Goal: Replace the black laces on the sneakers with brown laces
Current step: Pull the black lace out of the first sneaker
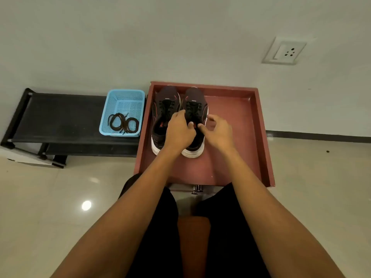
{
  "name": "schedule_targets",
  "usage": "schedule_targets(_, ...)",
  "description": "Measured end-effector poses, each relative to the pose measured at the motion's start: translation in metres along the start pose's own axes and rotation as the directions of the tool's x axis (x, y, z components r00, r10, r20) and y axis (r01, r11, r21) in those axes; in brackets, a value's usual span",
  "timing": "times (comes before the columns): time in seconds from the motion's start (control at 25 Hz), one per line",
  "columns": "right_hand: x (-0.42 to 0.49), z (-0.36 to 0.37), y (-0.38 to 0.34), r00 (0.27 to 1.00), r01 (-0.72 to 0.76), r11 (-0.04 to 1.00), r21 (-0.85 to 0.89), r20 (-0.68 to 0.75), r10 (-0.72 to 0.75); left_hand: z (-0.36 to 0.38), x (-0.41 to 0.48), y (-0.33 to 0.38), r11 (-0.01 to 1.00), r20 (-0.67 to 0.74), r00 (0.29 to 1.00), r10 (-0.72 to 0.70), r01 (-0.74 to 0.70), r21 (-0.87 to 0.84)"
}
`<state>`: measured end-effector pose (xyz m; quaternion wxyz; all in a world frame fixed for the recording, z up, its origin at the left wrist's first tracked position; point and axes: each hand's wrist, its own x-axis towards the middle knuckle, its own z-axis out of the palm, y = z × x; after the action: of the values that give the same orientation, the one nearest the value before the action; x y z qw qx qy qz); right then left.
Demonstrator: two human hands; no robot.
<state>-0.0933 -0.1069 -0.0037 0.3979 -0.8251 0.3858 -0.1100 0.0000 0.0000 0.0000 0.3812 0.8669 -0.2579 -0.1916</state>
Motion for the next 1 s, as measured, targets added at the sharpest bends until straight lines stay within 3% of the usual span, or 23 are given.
schedule_targets(0.12,0.011,0.009,0.005,1.0,-0.017,1.0,0.023,0.012,0.016,0.012,0.012,-0.005,0.998,-0.008,0.998,-0.061,0.062,0.013)
schedule_targets(0.4,0.014,0.013,0.013,1.0,-0.008,0.998,0.057,0.027,0.006,0.026,0.012,-0.015,0.998,-0.09,0.996,-0.025,0.03,0.051)
schedule_targets(0.76,-0.013,-0.004,0.017,0.996,-0.009,0.999,-0.042,0.085,0.013,0.023,-0.018,-0.013,0.996,-0.023,1.0,-0.013,0.015,0.092)
schedule_targets(1.0,-0.044,-0.008,0.027,0.99,-0.062,0.995,-0.074,0.121,0.071,0.02,-0.051,-0.015,0.999,-0.028,0.999,-0.039,0.039,0.01)
